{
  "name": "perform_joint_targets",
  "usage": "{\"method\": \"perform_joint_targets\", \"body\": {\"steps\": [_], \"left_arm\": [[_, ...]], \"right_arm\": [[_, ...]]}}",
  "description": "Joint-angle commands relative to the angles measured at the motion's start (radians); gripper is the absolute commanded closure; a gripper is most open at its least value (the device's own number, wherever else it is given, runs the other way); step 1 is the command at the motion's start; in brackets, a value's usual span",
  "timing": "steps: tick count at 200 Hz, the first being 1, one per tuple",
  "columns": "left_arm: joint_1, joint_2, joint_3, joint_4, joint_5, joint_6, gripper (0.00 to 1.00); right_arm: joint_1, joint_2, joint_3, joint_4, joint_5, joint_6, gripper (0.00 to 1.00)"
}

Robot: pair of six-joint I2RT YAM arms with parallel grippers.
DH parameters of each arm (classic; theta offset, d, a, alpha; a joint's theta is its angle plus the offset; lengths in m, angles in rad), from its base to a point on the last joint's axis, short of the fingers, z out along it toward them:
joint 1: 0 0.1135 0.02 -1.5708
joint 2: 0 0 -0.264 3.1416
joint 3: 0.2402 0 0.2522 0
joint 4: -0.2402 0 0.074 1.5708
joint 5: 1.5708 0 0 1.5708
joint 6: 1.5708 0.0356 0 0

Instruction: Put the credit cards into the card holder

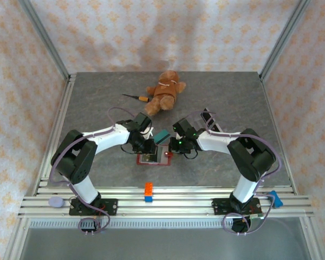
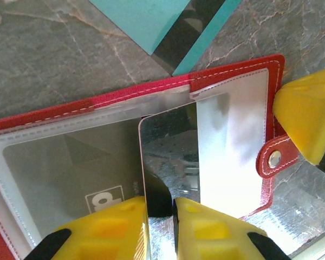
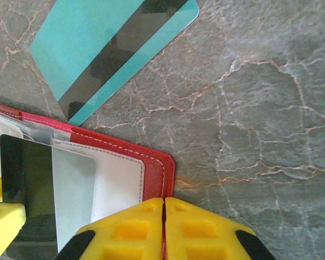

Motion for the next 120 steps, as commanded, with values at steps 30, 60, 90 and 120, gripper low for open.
{"method": "perform_joint_targets", "body": {"steps": [30, 60, 90, 120], "left_arm": [[-0.024, 0.022, 0.022, 0.030, 0.020, -0.024, 0.81], [-0.024, 0.013, 0.013, 0.013, -0.009, -0.019, 0.86], [-0.024, 0.000, -0.010, 0.034, -0.024, -0.033, 0.92], [-0.024, 0.010, -0.036, 0.089, 0.004, -0.070, 0.87]], "right_arm": [[0.009, 0.012, -0.018, 0.007, -0.009, -0.001, 0.91], [0.009, 0.012, -0.018, 0.011, -0.012, 0.001, 0.91], [0.009, 0.012, -0.018, 0.012, -0.016, 0.003, 0.91], [0.009, 0.002, -0.022, 0.013, -0.012, 0.008, 0.90]]}}
